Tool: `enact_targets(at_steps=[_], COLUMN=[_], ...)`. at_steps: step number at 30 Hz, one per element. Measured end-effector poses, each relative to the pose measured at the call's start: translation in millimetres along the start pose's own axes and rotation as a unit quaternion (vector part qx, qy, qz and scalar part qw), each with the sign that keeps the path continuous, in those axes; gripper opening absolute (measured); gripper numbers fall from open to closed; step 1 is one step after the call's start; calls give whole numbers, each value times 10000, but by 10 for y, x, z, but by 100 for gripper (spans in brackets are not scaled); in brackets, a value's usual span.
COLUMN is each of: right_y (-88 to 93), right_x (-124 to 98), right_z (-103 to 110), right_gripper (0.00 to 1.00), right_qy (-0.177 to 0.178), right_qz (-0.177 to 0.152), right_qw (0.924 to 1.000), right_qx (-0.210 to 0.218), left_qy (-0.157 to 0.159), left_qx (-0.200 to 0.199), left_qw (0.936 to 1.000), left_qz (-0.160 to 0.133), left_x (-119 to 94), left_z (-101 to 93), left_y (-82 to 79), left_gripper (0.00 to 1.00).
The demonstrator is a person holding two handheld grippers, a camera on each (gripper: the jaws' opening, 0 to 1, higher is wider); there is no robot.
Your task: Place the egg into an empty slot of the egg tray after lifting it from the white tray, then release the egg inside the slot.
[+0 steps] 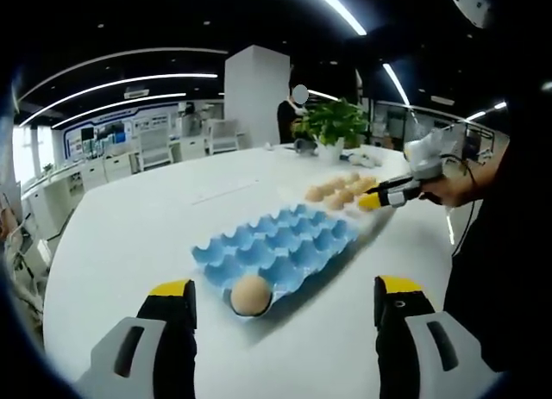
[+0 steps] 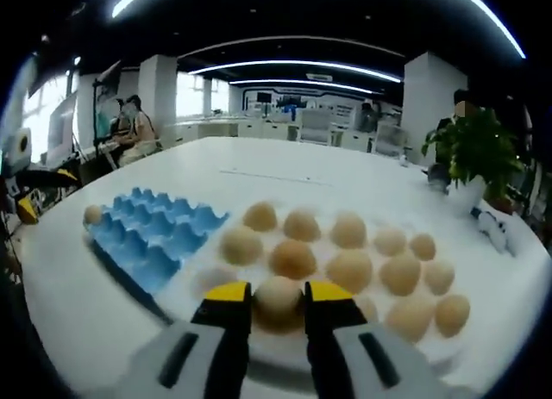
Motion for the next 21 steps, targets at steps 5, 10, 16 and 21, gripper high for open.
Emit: enact_targets(at_steps=[5,10,16,21], right_y=[11,9,4,-14], right_x=[7,7,2,-37], right_z=[16,5,-16,-9], right_gripper=[25,25,23,23], right_qy=[-97,-139,-167,-175], right_qz=[213,218,203,184], right_qw=[9965,9983,9989,9990], right_qx=[-803,-530,-388,-360], left_qy=[-28,-28,-9,-11], left_qx=[-2,1,12,21], left_qw=[10000,10000,10000,10000], left_qz=[18,27,-11,-24], left_x=[-8,-6,5,3], left_z=[12,11,0,7], left_y=[13,18,-3,-15], left_gripper=[84,84,84,84])
Point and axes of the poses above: the point that each gripper's makers call its tool centre point, and the gripper's own axes: x roughly forward along the fingers, z roughly to its left, y roughly out of its underside, the point moved 5 cm from there along -x, roughly backward along the fingers, and after that the axes turned 9 degrees about -y, right-handed, at the moved point
